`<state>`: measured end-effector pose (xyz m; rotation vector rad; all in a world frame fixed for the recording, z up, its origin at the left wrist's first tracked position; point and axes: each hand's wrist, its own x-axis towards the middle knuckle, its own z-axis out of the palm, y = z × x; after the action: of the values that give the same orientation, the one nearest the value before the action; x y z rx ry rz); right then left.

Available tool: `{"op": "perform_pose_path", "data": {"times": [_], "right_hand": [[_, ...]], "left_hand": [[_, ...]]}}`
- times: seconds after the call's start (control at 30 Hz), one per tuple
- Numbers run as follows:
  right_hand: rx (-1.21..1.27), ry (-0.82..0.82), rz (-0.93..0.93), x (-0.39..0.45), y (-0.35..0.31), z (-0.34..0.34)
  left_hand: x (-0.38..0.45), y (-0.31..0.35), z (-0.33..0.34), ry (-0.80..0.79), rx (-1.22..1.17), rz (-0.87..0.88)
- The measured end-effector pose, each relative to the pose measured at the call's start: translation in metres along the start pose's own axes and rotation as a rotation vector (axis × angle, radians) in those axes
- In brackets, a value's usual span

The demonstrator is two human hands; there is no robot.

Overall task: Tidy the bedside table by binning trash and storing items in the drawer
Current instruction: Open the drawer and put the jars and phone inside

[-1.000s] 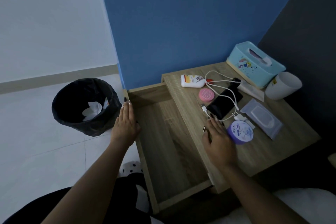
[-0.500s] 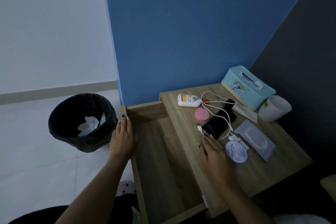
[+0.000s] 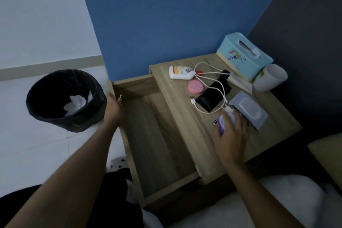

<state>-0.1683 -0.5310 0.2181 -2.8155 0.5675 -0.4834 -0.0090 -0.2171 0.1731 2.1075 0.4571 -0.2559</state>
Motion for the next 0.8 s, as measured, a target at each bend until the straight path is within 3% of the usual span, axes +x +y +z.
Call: {"op": "perform_pose_path", "data": {"times": [0.23, 0.4, 0.57, 0.8], "right_hand": [[0.11, 0.037, 0.111, -0.003, -0.003, 0.003], [0.19, 0.054, -0.038, 0.0, -0.046, -0.007], [0.439, 0.069, -0.163, 0.007, -0.124, 0.011], [0.468, -0.184, -0.277, 0.018, -0.202, 0.089]], "left_hand": [[-0.006, 0.006, -0.003, -0.01, 0.036, -0.026], [-0.014, 0.011, -0.005, 0.0, -0.012, -0.02], [-0.022, 0.005, -0.014, -0.019, 0.009, 0.083], [-0.017, 0.0, -0.009, 0.011, 0.029, 0.06]]}}
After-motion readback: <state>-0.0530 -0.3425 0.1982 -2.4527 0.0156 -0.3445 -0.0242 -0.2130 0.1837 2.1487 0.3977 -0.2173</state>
